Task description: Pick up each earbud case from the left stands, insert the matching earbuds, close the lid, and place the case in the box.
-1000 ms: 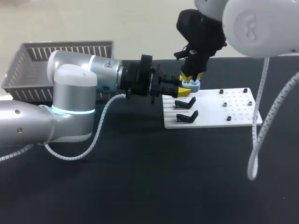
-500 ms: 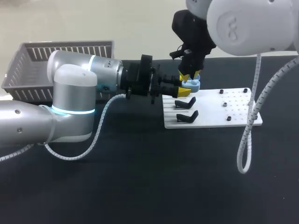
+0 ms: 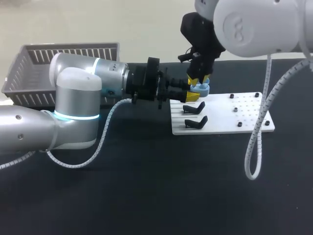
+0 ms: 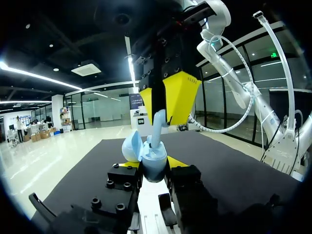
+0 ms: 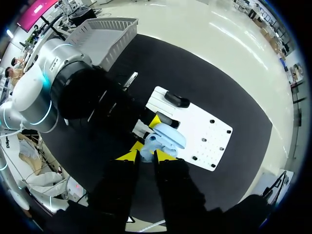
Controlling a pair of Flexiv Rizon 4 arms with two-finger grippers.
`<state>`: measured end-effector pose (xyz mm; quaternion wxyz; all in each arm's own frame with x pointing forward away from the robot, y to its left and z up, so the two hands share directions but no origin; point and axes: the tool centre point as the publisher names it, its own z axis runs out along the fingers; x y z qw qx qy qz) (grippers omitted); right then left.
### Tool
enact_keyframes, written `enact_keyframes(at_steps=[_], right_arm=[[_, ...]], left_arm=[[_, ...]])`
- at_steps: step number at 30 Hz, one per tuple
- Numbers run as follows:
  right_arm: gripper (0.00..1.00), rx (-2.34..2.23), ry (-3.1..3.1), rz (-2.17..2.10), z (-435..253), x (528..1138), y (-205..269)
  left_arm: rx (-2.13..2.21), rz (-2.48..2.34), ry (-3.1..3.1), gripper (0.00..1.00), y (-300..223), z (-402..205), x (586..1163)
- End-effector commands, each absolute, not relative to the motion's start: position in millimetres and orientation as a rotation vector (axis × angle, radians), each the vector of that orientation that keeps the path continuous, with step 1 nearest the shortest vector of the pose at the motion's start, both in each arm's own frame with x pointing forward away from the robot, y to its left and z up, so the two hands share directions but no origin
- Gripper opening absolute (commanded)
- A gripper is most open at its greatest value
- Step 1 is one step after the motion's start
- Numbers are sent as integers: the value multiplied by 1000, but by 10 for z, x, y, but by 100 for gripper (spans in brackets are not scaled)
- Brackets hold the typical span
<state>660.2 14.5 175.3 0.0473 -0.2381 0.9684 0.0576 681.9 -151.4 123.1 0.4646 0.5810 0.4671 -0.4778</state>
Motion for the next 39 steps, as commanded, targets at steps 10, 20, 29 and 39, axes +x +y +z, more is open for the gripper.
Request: enact_keyframes(at_steps=[10,20,29,39], right_arm=[[0,-724,2968,173,1672,6648,129],[0,-706,2974,176,1632,6684,104],[0,-705,2976,174,1599,6709,114],[1,-718,2990,160,1553,6736,124]], left_arm=[[1424,-1169,1146,0,-1515,1221,6810],[1424,-1169,1146,0,-1515,1221,6810],[1424,-1169,1146,0,-1515,1221,6810],[1424,-1169,1146,0,-1515,1221,6810]])
